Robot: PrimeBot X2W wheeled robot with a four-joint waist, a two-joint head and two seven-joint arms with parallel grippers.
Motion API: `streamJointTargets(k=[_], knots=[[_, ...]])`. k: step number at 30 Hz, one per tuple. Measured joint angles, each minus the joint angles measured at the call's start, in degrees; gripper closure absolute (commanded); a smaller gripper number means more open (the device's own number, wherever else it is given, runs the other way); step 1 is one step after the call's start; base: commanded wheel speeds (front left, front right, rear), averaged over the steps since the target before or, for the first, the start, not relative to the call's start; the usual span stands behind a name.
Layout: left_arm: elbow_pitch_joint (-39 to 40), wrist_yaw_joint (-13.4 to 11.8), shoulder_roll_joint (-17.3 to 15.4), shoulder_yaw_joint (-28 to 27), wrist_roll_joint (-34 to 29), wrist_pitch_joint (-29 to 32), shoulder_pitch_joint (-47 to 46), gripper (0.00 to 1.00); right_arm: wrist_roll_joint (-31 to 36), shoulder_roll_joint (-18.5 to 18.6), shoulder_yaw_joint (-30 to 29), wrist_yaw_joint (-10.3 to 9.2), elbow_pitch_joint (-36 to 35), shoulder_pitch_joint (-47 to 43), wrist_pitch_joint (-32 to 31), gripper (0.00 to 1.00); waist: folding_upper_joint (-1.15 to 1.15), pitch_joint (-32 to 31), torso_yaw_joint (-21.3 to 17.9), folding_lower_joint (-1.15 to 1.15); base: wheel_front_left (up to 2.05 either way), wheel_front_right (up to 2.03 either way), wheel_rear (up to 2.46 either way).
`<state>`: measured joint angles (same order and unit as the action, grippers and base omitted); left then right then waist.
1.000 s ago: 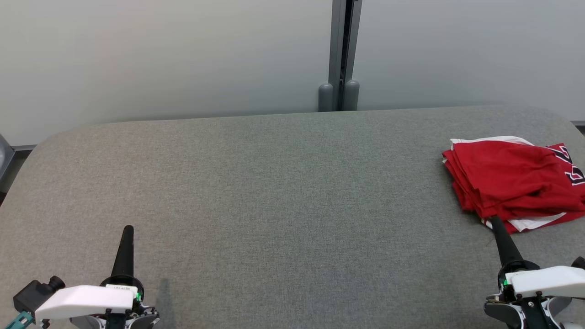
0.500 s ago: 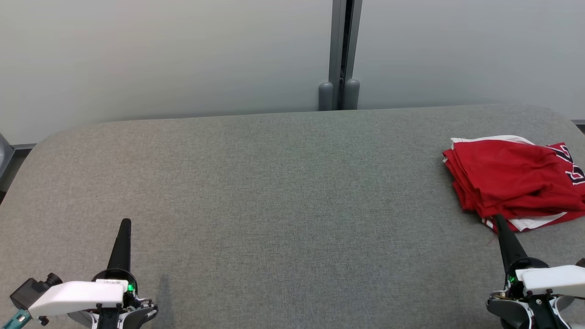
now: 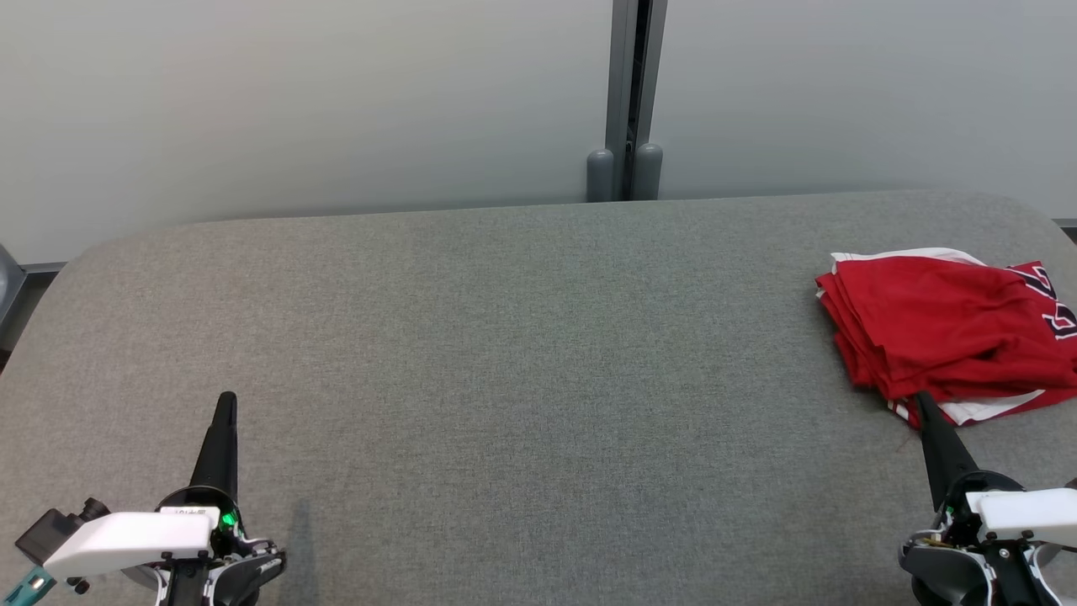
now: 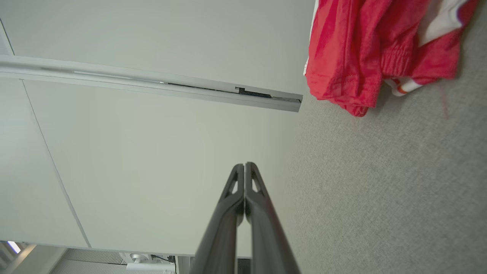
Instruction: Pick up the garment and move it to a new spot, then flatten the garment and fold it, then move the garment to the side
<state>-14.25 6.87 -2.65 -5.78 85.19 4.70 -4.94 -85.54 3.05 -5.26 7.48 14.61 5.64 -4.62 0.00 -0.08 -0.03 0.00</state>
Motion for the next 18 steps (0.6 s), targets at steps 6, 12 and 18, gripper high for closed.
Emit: streamJointTargets(k=[6, 12, 18], knots=[[0.01, 0.14, -0.01, -0.24, 2.42, 0.67, -0.20, 1.00, -2.25, -0.10, -0.40, 0.00, -0.22, 0.03, -0.70, 1.00, 0.00, 0.08, 0.01, 0.00, 0.00, 0.00, 0.00], [0.02, 0.22, -0.03, -0.47, 4.69, 1.31, -0.46, 1.00, -4.41, -0.19, -0.90, 0.00, -0.40, 0.26, -1.35, 1.00, 0.00, 0.17, 0.02, 0.00, 0.00, 0.00, 0.00], [0.05, 0.40, -0.05, -0.64, 6.88, 1.83, -0.85, 1.00, -6.41, -0.27, -1.30, 0.00, -0.51, 0.28, -1.91, 1.00, 0.00, 0.25, 0.03, 0.00, 0.00, 0.00, 0.00]])
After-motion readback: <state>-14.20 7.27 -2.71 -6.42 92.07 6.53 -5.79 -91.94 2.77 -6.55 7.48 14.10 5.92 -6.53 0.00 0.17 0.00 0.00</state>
